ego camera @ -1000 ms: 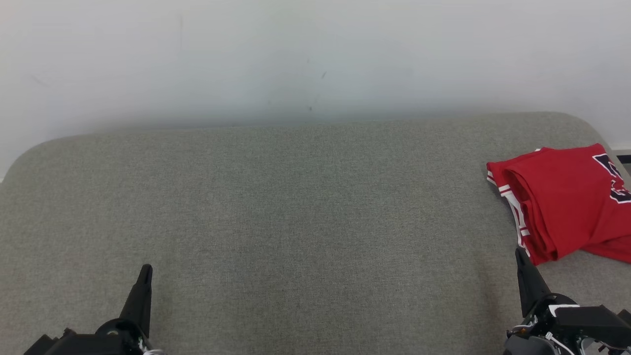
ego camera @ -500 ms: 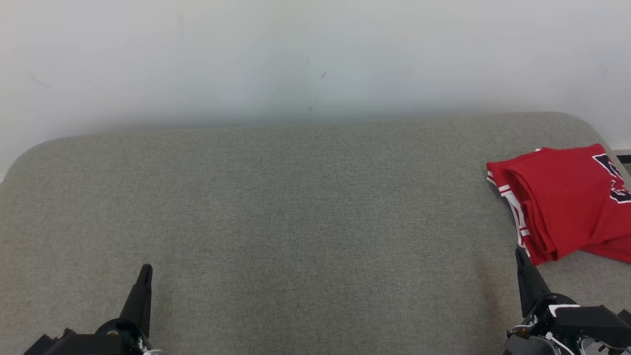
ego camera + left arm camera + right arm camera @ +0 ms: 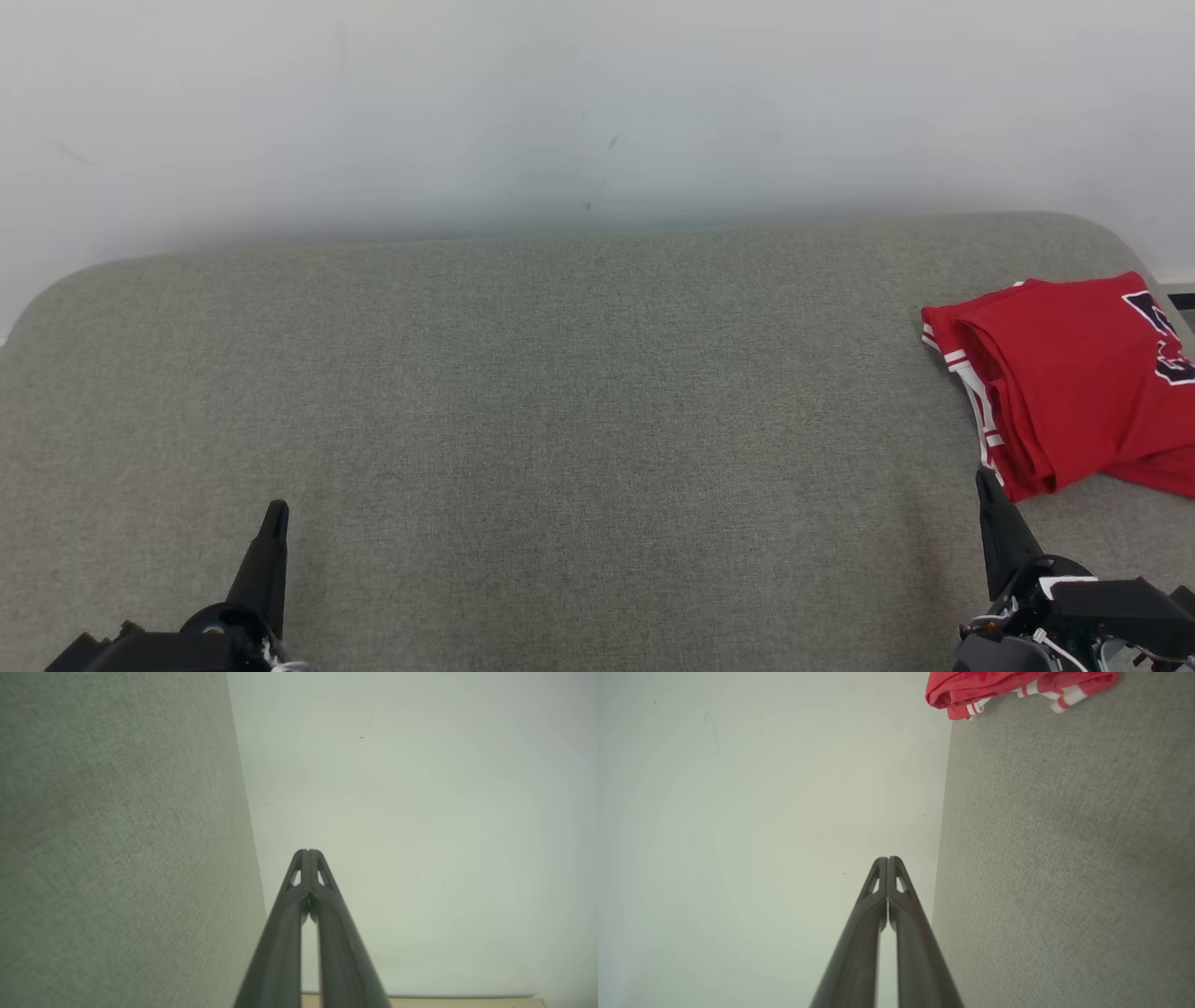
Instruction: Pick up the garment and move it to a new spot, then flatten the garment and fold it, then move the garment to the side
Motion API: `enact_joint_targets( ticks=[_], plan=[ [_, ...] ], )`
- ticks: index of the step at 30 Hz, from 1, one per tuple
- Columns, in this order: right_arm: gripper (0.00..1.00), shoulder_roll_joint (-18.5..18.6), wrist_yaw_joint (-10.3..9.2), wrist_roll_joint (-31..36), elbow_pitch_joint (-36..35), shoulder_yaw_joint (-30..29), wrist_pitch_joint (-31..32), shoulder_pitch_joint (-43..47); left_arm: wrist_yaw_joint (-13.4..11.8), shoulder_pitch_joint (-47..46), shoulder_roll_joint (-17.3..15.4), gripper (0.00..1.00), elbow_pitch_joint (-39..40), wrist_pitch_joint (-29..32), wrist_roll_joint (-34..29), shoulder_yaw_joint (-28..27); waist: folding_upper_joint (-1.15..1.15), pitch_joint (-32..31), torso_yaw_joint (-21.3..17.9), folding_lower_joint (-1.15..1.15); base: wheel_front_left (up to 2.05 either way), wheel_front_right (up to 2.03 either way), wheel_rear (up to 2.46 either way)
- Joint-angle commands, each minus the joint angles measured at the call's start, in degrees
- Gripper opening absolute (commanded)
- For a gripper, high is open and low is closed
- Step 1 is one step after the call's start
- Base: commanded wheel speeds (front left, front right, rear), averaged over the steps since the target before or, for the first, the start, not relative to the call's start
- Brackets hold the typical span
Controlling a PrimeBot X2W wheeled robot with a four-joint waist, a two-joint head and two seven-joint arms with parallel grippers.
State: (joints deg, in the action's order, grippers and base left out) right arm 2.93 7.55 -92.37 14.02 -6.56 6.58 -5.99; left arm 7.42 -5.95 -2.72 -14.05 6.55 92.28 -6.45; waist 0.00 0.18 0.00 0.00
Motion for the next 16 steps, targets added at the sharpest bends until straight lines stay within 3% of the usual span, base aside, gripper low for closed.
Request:
enact_joint_targets(
  ticks=[1,16],
  plan=[
    [0.00,-0.09,-0.12,-0.08,-0.14,-0.09,0.14,-0.43,0.15,-0.61,-0.30,0.00,-0.04,0.17,0.26,-0.15,0.00,0.00,0.00,0.00,0.00,0.00,0.00],
    [0.00,-0.09,-0.12,-0.09,-0.14,-0.08,0.13,-0.42,0.15,-0.61,-0.30,0.00,-0.04,0.16,0.26,-0.15,0.00,0.00,0.00,0.00,0.00,0.00,0.00]
  ],
)
